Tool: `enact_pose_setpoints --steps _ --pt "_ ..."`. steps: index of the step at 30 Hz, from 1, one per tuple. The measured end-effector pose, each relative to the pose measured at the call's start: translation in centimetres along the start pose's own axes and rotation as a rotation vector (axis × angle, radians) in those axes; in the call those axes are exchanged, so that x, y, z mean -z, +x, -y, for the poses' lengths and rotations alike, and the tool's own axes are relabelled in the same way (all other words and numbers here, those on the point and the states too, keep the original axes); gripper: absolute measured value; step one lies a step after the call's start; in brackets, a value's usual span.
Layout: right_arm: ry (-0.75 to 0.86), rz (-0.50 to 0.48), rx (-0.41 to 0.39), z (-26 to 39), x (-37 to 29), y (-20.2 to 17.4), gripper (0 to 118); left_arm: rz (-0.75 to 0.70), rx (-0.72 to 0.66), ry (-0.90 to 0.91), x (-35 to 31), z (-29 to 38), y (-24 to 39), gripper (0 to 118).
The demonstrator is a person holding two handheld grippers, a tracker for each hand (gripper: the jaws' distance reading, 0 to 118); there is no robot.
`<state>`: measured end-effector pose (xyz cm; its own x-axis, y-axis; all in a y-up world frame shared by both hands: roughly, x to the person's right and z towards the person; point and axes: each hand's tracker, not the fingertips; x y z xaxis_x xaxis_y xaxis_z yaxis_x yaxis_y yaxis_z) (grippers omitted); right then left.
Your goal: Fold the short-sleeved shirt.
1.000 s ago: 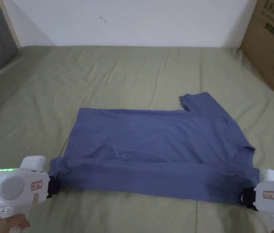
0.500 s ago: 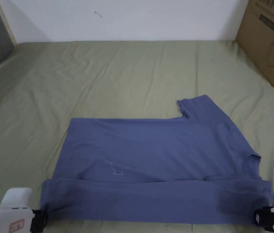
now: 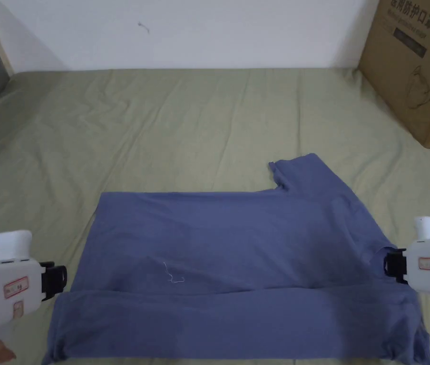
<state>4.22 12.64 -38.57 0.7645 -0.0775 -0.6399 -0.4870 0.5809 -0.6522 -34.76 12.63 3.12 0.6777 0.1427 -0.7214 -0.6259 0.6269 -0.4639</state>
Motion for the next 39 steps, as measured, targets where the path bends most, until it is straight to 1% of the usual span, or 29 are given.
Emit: enact_pose_setpoints --steps 1,2,3,6,7,10,11,12,13,14,15,17,21,22,23,24,25,26,27,28,30,32,33,34,35,36,37,38,39 --pt "-0.025 -0.018 0.016 -0.4 0.9 0.2 0 0.003 0.012 -0.021 0.7 -0.5 0.7 0" --pt "-0.068 -0.066 0.056 -0.9 1.6 0.2 0 0.009 0.018 -0.031 1.5 -0.9 1.0 0" --pt "-0.072 -0.073 0.095 -1.6 2.4 0.3 0 0.014 0.008 -0.032 2.2 -1.3 1.1 0" --pt "-0.045 -0.017 0.048 -5.1 4.4 0.1 0 0.038 -0.022 -0.041 4.5 -3.1 1.8 0" --pt "-0.04 -0.022 0.026 -6.4 5.0 0.1 0 0.038 -0.024 -0.04 5.1 -3.6 2.1 0" --pt "-0.007 -0.022 0.01 -10.9 7.9 0.6 0 0.057 -0.009 -0.041 7.2 -5.8 3.0 0" --pt "-0.011 -0.004 0.006 -12.5 9.2 0.7 12 0.062 -0.003 -0.049 8.1 -6.5 3.4 0" --pt "-0.029 0.013 -0.002 -13.9 10.8 0.8 44 0.062 0.004 -0.054 8.9 -7.3 3.7 0" --pt "-0.06 0.012 -0.023 -14.7 11.9 0.9 90 0.065 0.011 -0.055 9.5 -7.8 3.8 0" --pt "-0.067 0.005 -0.033 -15.5 13.5 1.2 98 0.067 0.015 -0.061 10.2 -8.2 4.0 0" --pt "-0.056 0.007 -0.047 -16.1 14.8 1.4 98 0.068 0.019 -0.068 10.9 -8.6 4.1 0" --pt "-0.119 0.079 -0.056 -17.3 17.6 1.6 98 0.071 0.022 -0.084 12.1 -9.5 4.1 0" --pt "-0.21 0.045 -0.05 -17.1 22.2 2.3 97 0.062 0.025 -0.103 14.0 -10.4 3.8 0" --pt "-0.24 0.06 -0.042 -16.8 22.9 2.4 96 0.059 0.025 -0.109 14.3 -10.6 3.7 0" --pt "-0.234 0.039 -0.031 -16.5 23.3 2.5 96 0.058 0.022 -0.109 14.5 -10.7 3.5 0" --pt "-0.21 0.047 -0.021 -16.5 22.7 2.4 90 0.058 0.02 -0.11 14.7 -10.8 3.2 0" --pt "-0.2 0.041 -0.019 -16.7 22.1 2.1 72 0.059 0.019 -0.115 14.9 -10.9 3.2 0" --pt "-0.168 0.032 -0.064 -16.8 21.5 1.8 53 0.058 0.018 -0.115 15.0 -11.0 3.0 0" --pt "-0.148 0.05 -0.11 -16.9 21.1 1.5 28 0.056 0.018 -0.118 15.2 -11.1 2.9 0" --pt "-0.152 0.03 -0.119 -16.9 21.0 1.2 0 0.051 0.017 -0.12 15.4 -11.2 2.7 0" --pt "-0.15 0.025 -0.114 -17.2 20.8 0.3 0 0.044 0.01 -0.116 15.6 -11.5 2.5 0" --pt "-0.127 0.048 -0.153 -17.0 20.8 -0.4 0 0.04 -0.003 -0.107 16.0 -12.2 2.0 0" --pt "-0.137 0.016 -0.139 -17.0 20.9 -0.3 0 0.042 -0.004 -0.102 16.3 -12.7 2.0 1" --pt "-0.147 0.009 -0.12 -17.1 20.8 -0.3 0 0.039 -0.011 -0.095 16.7 -13.2 1.8 3" --pt "-0.14 0.023 -0.113 -17.1 20.8 -0.3 1 0.034 -0.02 -0.091 17.7 -14.2 1.5 5" --pt "-0.135 0.023 -0.11 -17.1 20.8 -0.2 0 0.027 -0.025 -0.092 18.8 -15.3 1.2 23" --pt "-0.136 0.019 -0.103 -17.1 20.8 -0.1 1 0.026 -0.035 -0.099 19.7 -15.8 1.1 63" --pt "-0.136 0.018 -0.096 -17.0 20.8 0.2 1 0.013 -0.039 -0.129 20.9 -16.6 1.1 96" --pt "-0.133 0.017 -0.093 -17.0 20.7 0.3 1 0.009 -0.028 -0.136 22.0 -17.3 1.1 114"
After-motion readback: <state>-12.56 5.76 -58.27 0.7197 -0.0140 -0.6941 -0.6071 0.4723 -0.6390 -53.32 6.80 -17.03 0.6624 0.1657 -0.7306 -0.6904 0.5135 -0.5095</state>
